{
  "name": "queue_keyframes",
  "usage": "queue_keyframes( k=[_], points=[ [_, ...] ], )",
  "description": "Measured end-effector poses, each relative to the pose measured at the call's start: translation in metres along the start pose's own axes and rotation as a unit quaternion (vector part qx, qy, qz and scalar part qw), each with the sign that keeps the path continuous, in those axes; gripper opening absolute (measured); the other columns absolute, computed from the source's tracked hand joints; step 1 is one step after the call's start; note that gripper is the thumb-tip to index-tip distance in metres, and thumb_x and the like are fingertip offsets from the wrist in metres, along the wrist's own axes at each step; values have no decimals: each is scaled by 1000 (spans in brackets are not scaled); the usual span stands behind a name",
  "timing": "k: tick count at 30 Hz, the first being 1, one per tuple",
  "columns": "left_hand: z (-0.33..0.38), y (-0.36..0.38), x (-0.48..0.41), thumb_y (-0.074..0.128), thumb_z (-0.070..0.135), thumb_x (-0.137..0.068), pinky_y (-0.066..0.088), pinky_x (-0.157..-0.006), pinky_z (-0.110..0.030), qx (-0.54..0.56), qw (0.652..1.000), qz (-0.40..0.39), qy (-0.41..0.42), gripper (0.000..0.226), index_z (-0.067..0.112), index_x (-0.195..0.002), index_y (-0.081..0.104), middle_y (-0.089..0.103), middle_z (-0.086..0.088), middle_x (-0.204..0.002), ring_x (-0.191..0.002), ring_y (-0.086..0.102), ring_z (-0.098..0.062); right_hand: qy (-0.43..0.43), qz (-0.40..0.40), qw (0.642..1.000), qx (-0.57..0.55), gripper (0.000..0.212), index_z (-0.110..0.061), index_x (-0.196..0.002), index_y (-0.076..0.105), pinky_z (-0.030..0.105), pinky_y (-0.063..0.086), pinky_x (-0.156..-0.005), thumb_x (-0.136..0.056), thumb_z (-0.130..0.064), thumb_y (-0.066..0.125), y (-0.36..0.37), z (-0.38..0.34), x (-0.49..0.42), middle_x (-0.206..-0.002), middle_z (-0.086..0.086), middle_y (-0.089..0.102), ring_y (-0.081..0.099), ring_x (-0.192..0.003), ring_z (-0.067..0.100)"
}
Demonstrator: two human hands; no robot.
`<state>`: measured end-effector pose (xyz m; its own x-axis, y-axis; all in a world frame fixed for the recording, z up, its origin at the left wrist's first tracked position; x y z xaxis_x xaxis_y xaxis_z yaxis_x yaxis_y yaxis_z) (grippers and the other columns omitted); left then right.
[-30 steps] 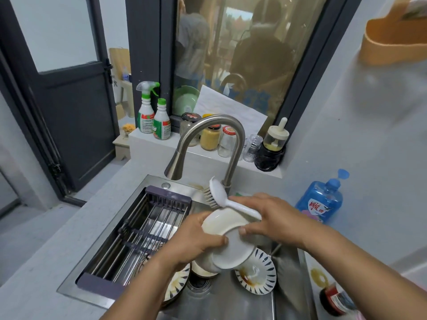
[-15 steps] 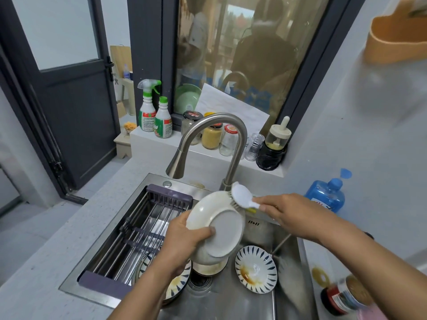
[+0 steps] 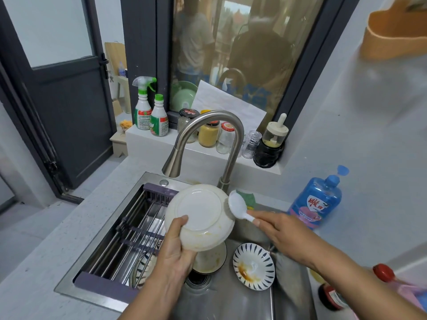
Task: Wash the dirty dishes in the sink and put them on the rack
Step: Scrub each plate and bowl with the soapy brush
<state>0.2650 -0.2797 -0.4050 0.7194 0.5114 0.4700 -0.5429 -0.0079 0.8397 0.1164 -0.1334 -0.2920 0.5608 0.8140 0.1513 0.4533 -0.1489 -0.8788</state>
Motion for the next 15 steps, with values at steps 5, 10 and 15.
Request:
queue_keyframes(
  k=[5,10,15],
  points=[
    [-22,8,7,63,14,-89,37,-112,-60,-8,996,-62,-61,53,1,-139,54,66,-24,-129,-126,57,-40,77,60,968,-231,43,-43,-125,62,10,44,-52,-85,-54,74,-1,-8,-6,-88,-10,75,64,-60,-4],
    [-21,18,13,95,12,-61,46,-107,-58,-93,977,-175,-71,93,-3,-141,52,57,-29,-139,-128,58,-42,61,10,955,-290,69,-34,-137,57,18,56,-61,-76,-30,89,4,-23,-13,-108,-6,75,73,-78,3],
    [8,35,16,82,-3,-70,56,-95,-55,-413,887,-204,-31,65,5,-131,60,69,-25,-122,-114,67,-43,13,-94,973,-213,67,-54,-134,54,33,60,-84,-81,-28,86,-5,-34,-11,-108,-11,76,74,-96,10]
  ],
)
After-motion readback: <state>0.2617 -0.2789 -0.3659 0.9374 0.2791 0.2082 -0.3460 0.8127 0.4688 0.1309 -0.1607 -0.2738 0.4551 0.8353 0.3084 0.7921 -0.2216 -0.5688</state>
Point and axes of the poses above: each hand's wrist, its own x-axis away from the middle knuckle, its own y-axis out of the palm, z = x × y, the point moved 9 cm from there along -x, towards the middle knuckle
